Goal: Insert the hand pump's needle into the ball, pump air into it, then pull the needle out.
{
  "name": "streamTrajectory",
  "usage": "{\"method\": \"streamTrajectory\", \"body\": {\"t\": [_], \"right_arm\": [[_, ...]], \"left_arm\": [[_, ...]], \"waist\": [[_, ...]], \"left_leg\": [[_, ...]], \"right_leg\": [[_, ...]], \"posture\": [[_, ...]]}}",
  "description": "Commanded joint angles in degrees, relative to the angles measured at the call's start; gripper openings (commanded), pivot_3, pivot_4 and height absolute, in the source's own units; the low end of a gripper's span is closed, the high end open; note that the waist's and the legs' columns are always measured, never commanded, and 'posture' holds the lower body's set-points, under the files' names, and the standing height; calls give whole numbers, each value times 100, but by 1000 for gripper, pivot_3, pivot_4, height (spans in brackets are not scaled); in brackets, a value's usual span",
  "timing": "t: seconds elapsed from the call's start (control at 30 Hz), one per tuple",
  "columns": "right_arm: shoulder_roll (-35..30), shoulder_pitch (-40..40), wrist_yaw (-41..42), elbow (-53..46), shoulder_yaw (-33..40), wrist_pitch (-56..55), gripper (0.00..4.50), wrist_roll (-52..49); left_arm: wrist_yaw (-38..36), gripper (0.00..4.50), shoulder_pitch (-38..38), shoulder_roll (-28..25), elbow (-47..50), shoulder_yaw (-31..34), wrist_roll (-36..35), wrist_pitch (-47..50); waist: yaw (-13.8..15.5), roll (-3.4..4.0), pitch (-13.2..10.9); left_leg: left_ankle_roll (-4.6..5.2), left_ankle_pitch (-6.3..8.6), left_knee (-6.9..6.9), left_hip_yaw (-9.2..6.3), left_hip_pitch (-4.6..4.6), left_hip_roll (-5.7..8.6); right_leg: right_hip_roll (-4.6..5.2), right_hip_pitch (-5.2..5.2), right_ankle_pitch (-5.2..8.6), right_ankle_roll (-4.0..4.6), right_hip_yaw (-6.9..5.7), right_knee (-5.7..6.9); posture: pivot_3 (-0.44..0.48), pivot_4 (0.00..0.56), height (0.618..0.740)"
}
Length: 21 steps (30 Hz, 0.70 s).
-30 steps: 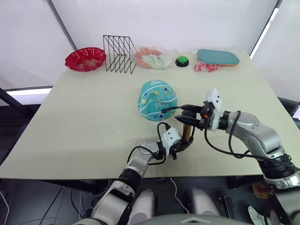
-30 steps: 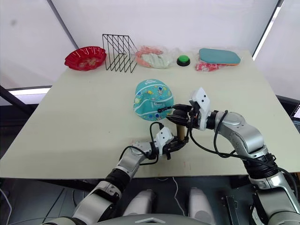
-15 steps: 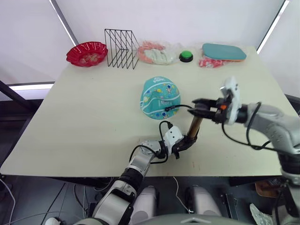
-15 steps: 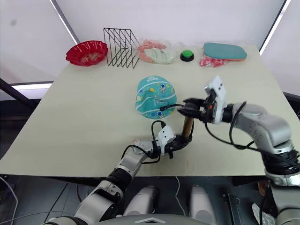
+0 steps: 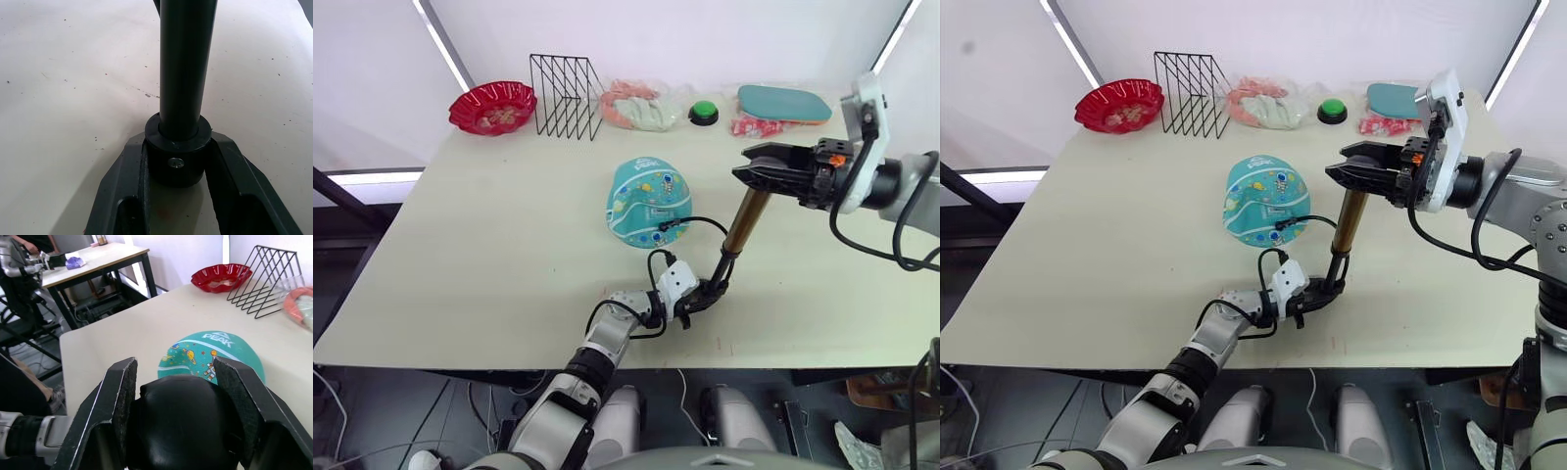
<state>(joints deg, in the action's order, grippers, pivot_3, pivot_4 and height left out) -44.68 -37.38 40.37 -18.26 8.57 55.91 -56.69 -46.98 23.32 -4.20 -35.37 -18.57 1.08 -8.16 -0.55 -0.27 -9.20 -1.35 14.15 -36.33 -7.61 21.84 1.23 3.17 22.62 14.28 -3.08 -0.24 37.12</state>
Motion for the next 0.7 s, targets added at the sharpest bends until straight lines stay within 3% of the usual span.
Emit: {"method": "streamTrajectory", "body": {"t": [0.03,0.23,0.47,0.7], "right_arm": [[-9,773,18,69,-520,-518,1979,955],[450,1414,159,737,-1697,-1476,1979,2024],[937,1859,294,1495,-2285,-2214,1979,2778],[852,1463,297,712,-1399,-1967,1979,2109]], "left_arm": [[-28,1088,-294,-121,-258,-57,83,218],[-16,1088,-307,-124,-212,-56,89,241],[6,1087,-271,-84,-179,-54,103,292],[13,1087,-229,-77,-230,-33,111,301]], "waist": [[-22,-11,37],[-40,-33,88],[-43,-28,109],[-33,-24,127]], "left_leg": [[2,1,1,1,-2,0],[5,2,0,10,-28,-11],[7,8,18,9,-106,-27],[9,9,18,10,-106,-26]], "right_leg": [[0,-3,1,-2,1,-4],[-10,-19,-1,-14,9,-3],[-21,-95,2,-12,6,-26],[-20,-96,1,-13,8,-29]], "posture": [[0,150,740],[0,150,740],[0,150,740],[0,150,740]]}}
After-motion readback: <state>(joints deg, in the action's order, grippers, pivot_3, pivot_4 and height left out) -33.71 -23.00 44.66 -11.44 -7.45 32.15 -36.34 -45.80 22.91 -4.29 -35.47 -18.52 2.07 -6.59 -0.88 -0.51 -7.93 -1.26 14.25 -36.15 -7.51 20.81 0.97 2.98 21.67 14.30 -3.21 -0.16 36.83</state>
